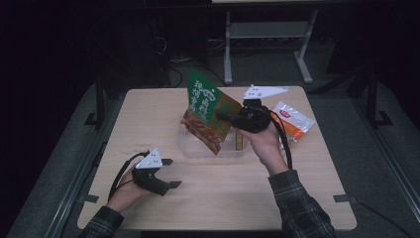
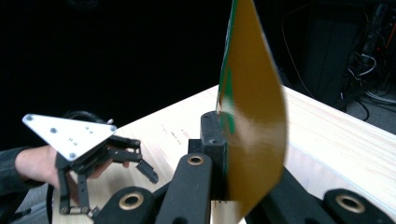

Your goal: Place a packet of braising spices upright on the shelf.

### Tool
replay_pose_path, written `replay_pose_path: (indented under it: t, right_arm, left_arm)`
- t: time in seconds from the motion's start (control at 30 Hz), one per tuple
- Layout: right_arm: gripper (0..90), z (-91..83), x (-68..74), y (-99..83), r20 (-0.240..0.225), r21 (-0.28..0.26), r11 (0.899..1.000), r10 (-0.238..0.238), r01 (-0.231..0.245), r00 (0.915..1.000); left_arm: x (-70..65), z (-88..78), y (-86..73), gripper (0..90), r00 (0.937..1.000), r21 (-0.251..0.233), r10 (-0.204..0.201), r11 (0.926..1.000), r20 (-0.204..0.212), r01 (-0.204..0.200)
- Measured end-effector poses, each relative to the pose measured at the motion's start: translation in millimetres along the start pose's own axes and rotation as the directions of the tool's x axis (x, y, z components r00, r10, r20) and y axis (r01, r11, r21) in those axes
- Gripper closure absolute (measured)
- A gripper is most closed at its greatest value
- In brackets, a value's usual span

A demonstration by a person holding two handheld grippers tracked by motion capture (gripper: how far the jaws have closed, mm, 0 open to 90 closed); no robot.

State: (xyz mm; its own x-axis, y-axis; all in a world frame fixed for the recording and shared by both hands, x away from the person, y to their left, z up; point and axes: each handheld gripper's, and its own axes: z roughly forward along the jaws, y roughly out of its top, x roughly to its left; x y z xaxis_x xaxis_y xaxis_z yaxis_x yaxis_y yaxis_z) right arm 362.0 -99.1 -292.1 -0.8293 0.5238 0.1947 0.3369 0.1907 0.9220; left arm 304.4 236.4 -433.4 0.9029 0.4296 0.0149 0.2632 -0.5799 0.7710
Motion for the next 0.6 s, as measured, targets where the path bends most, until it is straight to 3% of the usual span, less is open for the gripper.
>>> replay_pose_path:
  t: [0.4,0.6]
  right_arm:
    - [90.0,24.8,-11.3,0.4,0.058,0.008,0.999,0.037,-0.038,0.9976]
    - [90.0,33.7,-14.7,-1.2,0.060,0.002,0.998,0.056,-0.056,0.9966]
  left_arm:
    - [0.0,0.2,-0.3,16.4,1.0000,0.001,0.005,1.0000,0.002,-0.005]
    - [0.2,0.3,-0.4,16.4,1.0000,0.002,0.004,1.0000,0.003,-0.004]
